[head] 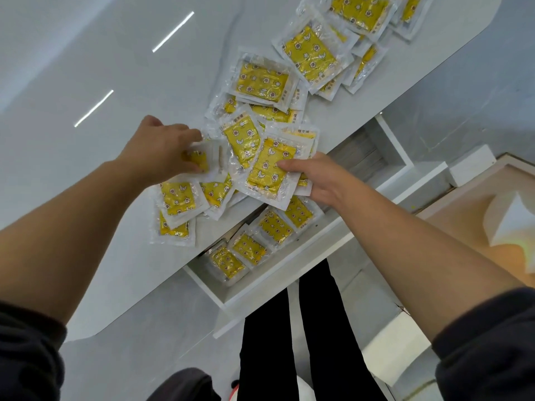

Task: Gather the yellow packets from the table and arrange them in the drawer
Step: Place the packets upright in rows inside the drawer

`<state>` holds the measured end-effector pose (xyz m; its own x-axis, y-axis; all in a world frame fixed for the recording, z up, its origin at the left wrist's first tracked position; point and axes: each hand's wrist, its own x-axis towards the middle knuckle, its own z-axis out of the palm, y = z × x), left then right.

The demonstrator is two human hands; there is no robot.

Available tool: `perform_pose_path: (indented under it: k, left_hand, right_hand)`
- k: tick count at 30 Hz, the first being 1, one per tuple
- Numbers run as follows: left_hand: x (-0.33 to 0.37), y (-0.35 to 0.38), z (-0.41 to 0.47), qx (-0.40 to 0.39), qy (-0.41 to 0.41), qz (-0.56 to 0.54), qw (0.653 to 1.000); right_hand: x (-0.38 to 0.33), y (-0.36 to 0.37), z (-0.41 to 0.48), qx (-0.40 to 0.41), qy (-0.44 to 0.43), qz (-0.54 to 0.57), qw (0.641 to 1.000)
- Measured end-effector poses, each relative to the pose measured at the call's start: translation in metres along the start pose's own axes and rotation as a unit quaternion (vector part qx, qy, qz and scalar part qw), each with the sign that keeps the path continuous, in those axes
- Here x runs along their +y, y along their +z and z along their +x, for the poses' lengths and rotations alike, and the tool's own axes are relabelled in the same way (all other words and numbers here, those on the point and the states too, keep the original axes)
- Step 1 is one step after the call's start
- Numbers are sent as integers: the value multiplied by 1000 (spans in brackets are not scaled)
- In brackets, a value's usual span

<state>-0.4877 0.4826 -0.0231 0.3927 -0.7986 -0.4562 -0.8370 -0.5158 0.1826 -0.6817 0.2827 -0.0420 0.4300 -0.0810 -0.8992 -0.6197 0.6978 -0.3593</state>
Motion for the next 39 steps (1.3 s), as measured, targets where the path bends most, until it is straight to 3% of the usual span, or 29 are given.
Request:
perform_pose_path:
  k: [3,6,8,12,22,28,32,36,39]
  left_hand:
    - [14,-15,-6,67,-77,-105,989]
    - [39,-27,-11,91,-229,-327,912]
    - [56,-27,-13,83,-266,-434,857]
    - [88,-18,-13,54,-321,-519,790]
    - [121,-4,-17,56,-263,-562,782]
    - [117,-5,-15,69,-269,-611,741]
    - [124,-1,-5,92,-282,-569,767]
    - [138,11,4,139,-304,-491,805]
    - [145,13,4,150,-321,-512,783]
  right_hand:
    - [-1,-5,-7,-16,-5,1,1000]
    - [-1,-8,-12,-38,-12,35,999]
    - [0,-9,-16,-54,-15,54,997]
    - [4,-9,-20,-96,-22,22,995]
    - [13,7,-18,-92,-65,-25,993]
    - [12,0,-15,-55,-70,-8,996]
    - [13,-5,-17,-43,-99,-25,994]
    - [17,-7,-22,-82,-109,-70,988]
    - [18,-12,-23,-69,-107,-65,990]
